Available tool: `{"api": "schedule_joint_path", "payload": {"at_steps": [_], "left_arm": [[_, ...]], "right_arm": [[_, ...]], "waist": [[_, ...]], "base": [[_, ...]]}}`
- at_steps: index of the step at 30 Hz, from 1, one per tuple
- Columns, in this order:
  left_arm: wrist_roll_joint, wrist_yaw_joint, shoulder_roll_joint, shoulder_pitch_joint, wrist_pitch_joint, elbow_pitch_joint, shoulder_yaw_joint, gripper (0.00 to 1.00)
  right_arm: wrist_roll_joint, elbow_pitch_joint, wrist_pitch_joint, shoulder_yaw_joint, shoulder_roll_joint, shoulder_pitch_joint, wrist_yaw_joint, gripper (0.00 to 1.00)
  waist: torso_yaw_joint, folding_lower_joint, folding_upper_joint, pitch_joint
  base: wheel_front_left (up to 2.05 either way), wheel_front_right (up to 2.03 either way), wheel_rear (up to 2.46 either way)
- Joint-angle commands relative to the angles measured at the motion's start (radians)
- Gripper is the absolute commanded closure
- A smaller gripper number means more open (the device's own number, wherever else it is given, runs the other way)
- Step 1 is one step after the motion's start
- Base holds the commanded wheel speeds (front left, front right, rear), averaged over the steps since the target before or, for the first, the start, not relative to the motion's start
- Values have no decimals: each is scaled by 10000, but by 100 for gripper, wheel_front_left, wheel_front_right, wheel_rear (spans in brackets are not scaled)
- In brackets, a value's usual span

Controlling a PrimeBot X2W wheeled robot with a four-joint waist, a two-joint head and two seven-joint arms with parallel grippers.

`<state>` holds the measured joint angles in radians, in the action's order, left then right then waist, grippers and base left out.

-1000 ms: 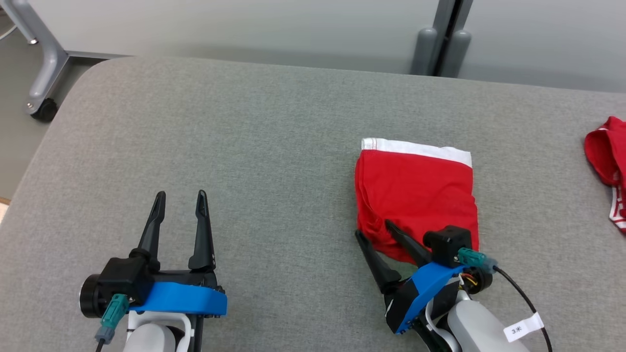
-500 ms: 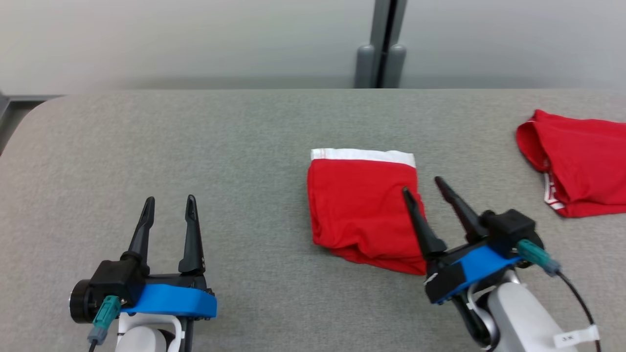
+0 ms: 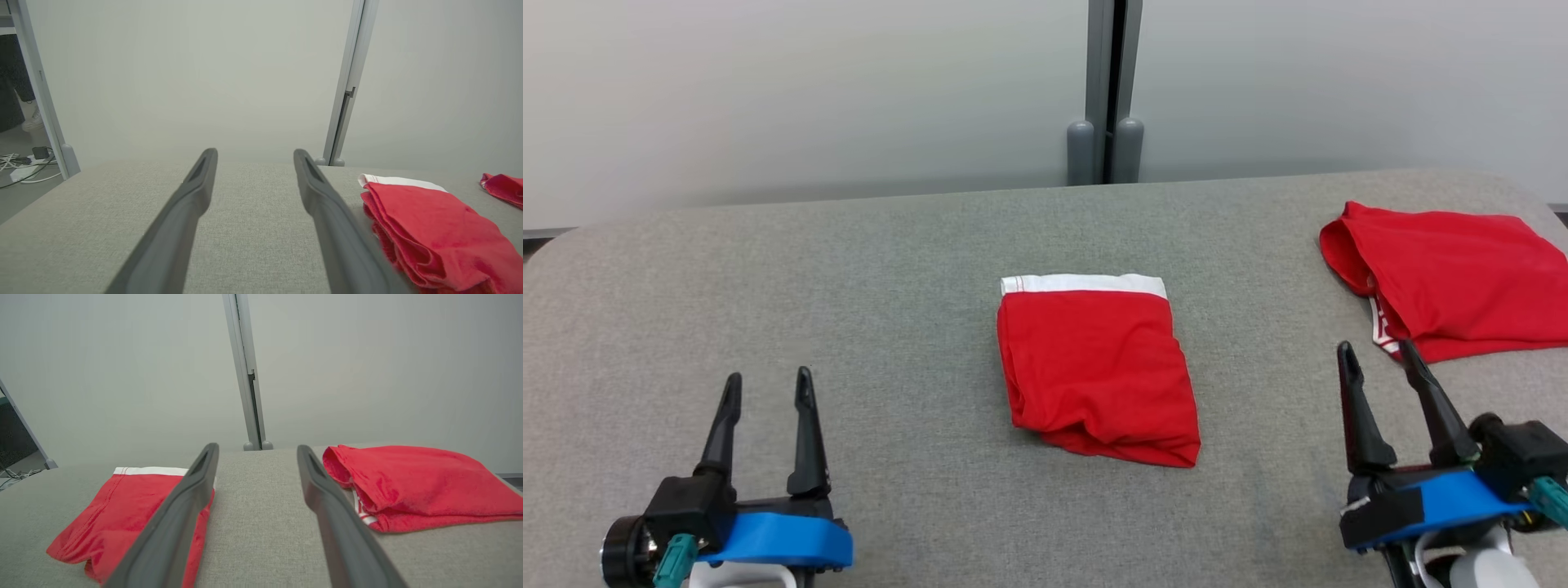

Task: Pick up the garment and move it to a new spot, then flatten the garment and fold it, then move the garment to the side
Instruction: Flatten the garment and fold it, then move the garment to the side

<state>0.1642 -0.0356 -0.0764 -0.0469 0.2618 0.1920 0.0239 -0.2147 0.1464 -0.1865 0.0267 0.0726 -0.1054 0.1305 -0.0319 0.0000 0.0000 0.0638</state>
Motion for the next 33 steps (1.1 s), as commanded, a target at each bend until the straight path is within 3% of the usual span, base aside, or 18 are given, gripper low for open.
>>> {"api": "schedule_joint_path", "payload": {"at_steps": [1,24,33], "left_arm": [[-21,54,-95,90,38,-63,-44,0],[201,354,-448,620,-429,-708,-101,0],[222,370,-417,319,-426,-748,73,0]], "right_arm": [[78,-157,74,121,-55,277,6,0],[195,-931,764,427,-223,1237,6,0],[410,-629,1389,-248,-220,-360,6,0]], "waist": [[41,0,0,-36],[441,0,0,-194],[540,0,0,76]], "base": [[0,0,0],[0,0,0],[0,0,0]]}}
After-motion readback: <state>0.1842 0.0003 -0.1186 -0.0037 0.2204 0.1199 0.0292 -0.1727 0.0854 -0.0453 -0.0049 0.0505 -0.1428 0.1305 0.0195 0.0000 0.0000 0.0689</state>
